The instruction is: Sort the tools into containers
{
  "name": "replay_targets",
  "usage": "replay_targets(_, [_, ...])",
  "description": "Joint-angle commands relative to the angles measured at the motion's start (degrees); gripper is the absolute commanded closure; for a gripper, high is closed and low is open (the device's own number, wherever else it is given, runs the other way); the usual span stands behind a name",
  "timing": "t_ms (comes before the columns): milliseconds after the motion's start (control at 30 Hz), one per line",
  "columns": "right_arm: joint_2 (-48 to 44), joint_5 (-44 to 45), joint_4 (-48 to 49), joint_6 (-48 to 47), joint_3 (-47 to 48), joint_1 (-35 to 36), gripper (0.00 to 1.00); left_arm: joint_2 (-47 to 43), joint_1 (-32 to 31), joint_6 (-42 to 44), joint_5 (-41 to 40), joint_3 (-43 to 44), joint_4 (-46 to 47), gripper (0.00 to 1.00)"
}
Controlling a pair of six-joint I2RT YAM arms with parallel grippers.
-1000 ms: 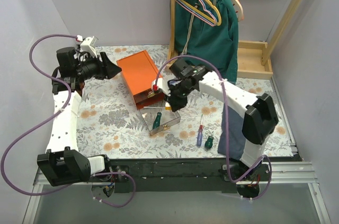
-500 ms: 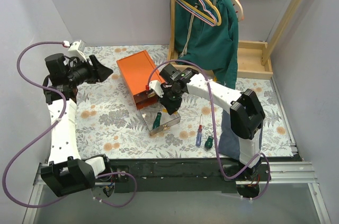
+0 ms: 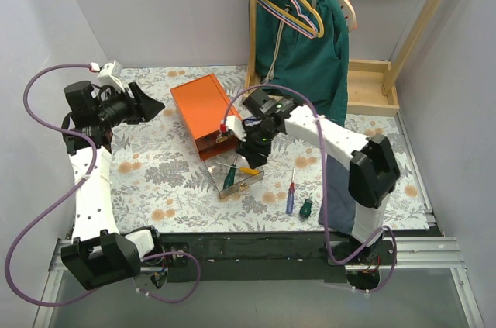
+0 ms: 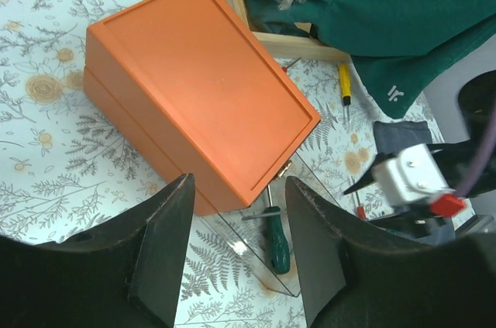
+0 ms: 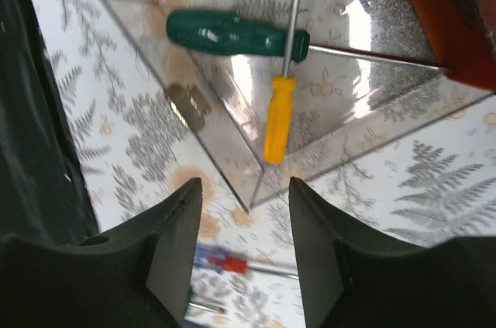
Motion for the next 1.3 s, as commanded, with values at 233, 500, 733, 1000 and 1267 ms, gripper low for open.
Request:
replay_targets(233, [-34.25,1.16,2.13,-54.38,-40.55,-4.84,0.47,4.04,0.10,-5.08,7.10,-1.69,4.67,0.51])
replay_targets(500, [-30.35,3.36,6.92,-60.03,-43.93,-4.05,0.49,8.17,-0.17,-7.38,6.66,-1.43,6.70,0.52])
replay_targets(733, [-26.03,3.36,8.33,-64.93,-43.12,-3.96,0.51,8.70,-0.17,-6.15,4.82,-1.78,6.09,0.52])
replay_targets(1000, [-20.59,6.18,6.75,-74.00,-45.85,-4.05,0.55,7.47,-0.17,-3.78,3.15,-2.75,4.24,0.52])
replay_targets(1267, [-16.80,3.64,-0.27,-74.27,-33.68,-3.96,0.94,8.88,-0.26,-3.42,2.88,-2.04,4.24,0.52])
